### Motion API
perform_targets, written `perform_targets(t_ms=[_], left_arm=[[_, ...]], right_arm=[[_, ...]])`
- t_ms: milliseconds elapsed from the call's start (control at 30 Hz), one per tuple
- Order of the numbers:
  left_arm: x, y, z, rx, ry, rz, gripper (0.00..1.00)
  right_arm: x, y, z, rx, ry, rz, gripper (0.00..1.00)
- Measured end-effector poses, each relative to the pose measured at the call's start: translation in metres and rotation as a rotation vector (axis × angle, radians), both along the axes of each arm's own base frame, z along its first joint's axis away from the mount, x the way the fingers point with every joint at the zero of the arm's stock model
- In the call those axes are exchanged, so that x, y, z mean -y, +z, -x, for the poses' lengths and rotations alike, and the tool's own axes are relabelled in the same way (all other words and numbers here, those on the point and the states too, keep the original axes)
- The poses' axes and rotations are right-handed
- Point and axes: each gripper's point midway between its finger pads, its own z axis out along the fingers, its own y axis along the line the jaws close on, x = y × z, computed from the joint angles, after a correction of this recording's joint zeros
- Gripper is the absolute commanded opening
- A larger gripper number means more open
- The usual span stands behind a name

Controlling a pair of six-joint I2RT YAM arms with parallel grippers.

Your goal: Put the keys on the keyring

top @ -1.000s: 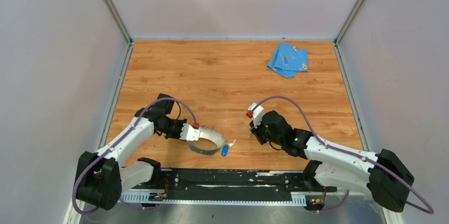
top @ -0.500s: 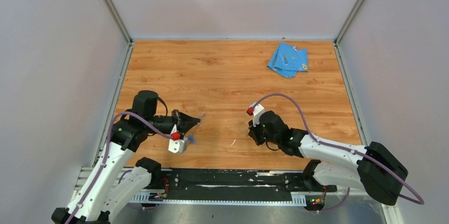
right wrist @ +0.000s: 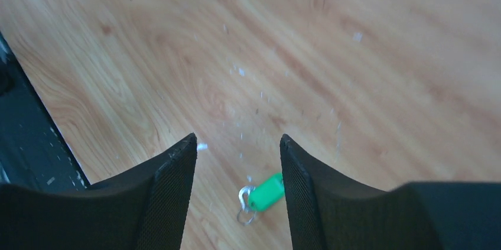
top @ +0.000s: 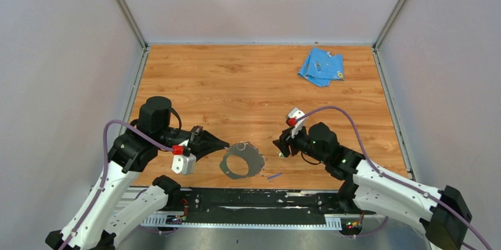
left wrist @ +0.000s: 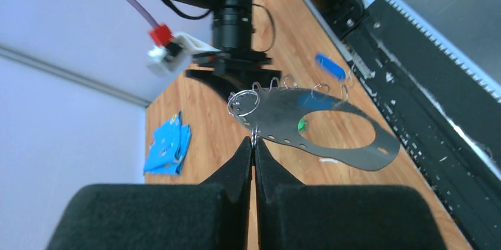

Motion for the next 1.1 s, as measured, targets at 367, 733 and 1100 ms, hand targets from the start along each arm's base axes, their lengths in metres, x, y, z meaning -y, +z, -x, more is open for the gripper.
perform_targets(t_ms=[367,733,1100], left_arm=[[0.008,0.005,0.022,-0.070,-0.102,0.008,0.00],[0.014,0.010,0.015,0.092,-0.109,0.003,0.00],[0.021,-0.002,-0.015,-0.066,0.021,-0.102,0.00]], right_arm=[[-0.032,0.217,0.029,0.487,0.374,-0.183,0.50],[-0.078,0.231,0.095,0.539,0.799,-0.193,0.47],[-0.105,0.223,0.109,0.643,0.812,-0.073,0.36]])
